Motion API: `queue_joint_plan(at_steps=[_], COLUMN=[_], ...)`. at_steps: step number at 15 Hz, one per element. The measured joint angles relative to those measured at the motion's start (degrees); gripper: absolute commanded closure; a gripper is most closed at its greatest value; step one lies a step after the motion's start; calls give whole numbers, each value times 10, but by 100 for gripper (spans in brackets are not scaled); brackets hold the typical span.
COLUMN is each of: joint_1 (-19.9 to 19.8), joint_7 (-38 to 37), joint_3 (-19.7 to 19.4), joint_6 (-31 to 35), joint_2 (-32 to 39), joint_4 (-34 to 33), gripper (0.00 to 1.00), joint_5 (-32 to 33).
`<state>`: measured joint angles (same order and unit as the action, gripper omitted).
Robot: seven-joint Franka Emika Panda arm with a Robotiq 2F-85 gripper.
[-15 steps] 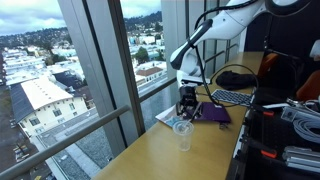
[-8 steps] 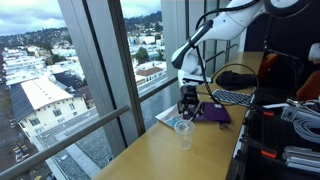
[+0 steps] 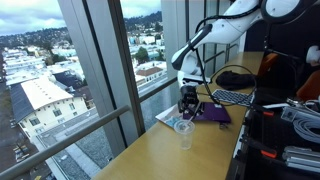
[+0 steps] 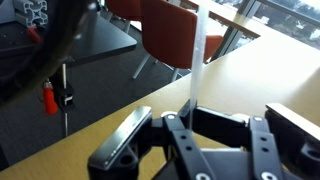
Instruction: Put the straw into the cup through the lid
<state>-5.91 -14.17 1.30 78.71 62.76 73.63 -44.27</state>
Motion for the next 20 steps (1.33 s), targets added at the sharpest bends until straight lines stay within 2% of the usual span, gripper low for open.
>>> queue_joint_plan(at_steps=[6, 7, 8, 18, 20], joint_1=[-3, -3, -3, 1, 9], joint_7=[0, 0, 0, 0, 0], joint_3=[0, 1, 1, 17, 21], joint_6=[-13, -13, -13, -32, -35], joint_2=[37, 43, 49, 77, 70], joint_4=[-45, -52, -59, -120, -122], gripper=[100, 92, 74, 2, 0], joint_5=[0, 0, 0, -1, 0])
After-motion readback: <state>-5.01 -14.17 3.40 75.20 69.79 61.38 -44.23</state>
